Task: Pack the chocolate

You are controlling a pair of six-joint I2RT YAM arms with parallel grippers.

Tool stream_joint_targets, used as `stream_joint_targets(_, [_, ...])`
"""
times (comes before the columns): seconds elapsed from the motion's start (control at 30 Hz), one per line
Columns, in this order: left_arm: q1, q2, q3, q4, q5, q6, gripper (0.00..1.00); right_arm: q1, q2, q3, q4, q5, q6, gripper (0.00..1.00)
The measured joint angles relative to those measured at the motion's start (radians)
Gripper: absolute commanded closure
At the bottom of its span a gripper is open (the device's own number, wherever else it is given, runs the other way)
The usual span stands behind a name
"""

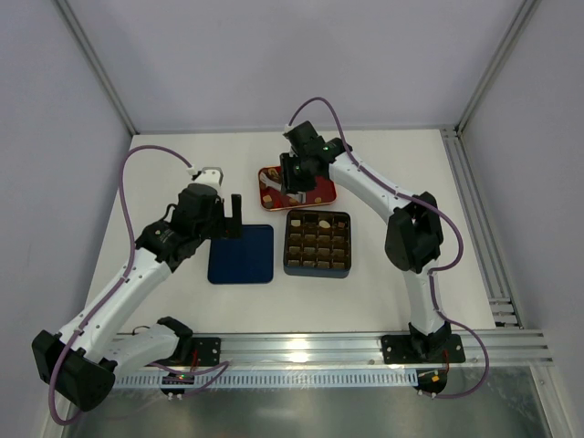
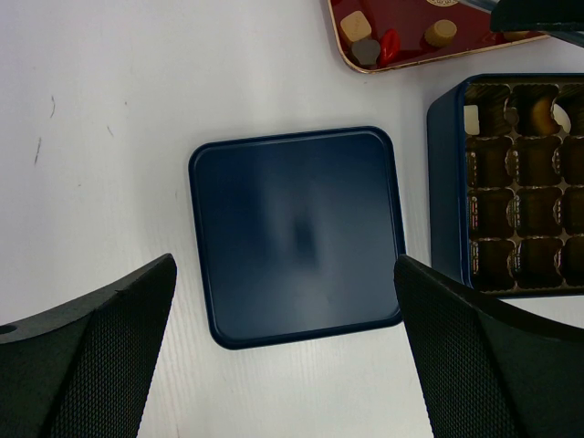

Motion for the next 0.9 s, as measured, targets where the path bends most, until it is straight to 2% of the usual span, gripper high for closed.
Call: stream_joint_targets(0.9, [0.0,0.0,0.0,0.0,0.009,0.0,0.0,0.021,0.001,-0.008,0.001,0.028,0.002,0.58])
